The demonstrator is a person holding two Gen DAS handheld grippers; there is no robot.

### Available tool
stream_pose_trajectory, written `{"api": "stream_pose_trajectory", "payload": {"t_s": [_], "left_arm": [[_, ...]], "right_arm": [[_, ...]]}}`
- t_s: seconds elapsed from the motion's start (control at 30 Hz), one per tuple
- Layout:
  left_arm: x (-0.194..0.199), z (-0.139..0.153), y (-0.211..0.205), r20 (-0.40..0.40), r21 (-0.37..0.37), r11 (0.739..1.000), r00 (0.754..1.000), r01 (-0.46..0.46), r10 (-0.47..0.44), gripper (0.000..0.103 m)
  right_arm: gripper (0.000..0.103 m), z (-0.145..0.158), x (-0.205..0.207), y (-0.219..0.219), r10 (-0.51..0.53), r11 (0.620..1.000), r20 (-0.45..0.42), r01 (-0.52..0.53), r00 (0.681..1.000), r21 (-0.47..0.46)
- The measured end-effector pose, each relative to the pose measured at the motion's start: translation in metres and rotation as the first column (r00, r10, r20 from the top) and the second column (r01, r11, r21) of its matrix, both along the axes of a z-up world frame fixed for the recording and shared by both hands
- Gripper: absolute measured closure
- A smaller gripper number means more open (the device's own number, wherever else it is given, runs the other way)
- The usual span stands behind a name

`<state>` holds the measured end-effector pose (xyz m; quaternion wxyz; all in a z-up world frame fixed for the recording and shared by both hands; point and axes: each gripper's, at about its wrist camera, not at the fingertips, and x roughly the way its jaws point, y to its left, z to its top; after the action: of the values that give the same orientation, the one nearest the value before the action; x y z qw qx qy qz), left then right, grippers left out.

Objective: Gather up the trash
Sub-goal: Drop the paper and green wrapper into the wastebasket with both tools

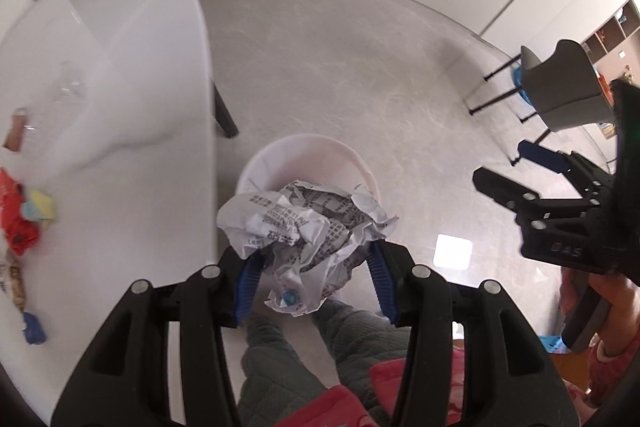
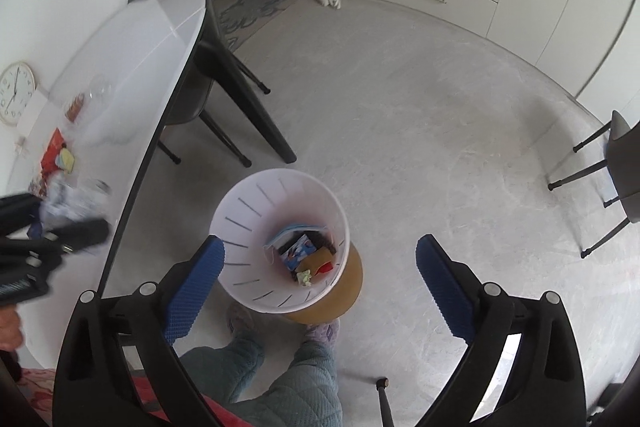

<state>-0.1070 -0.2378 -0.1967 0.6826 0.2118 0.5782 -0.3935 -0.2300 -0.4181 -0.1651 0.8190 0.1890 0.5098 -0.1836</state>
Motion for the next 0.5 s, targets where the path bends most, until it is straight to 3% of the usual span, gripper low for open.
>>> {"api": "stream_pose_trajectory", "payload": {"t_s": [0.03, 0.1, 0.27, 0.5], "left_arm": [[-0.003, -0.006, -0.006, -0.014, 0.010, 1.000, 1.000, 0.005, -0.005, 0.048], [-0.008, -0.016, -0.016, -0.012, 0.044, 0.999, 1.000, 0.009, -0.009, 0.031], [-0.021, -0.013, -0.024, 0.028, 0.054, 0.998, 0.999, 0.022, -0.023, 0.012], [-0.017, 0.007, -0.014, 0.080, 0.029, 0.999, 0.996, 0.025, -0.028, 0.008]], "right_arm": [[0.007, 0.003, -0.003, -0.004, -0.004, 1.000, 0.005, 0.004, 1.000, 0.002], [0.007, 0.004, -0.007, -0.009, -0.006, 1.000, 0.007, 0.005, 1.000, 0.002], [0.007, -0.001, -0.010, -0.016, -0.008, 1.000, -0.003, 0.008, 1.000, 0.008], [0.007, 0.004, -0.007, -0.015, -0.001, 1.000, 0.012, 0.001, 1.000, 0.015]]}}
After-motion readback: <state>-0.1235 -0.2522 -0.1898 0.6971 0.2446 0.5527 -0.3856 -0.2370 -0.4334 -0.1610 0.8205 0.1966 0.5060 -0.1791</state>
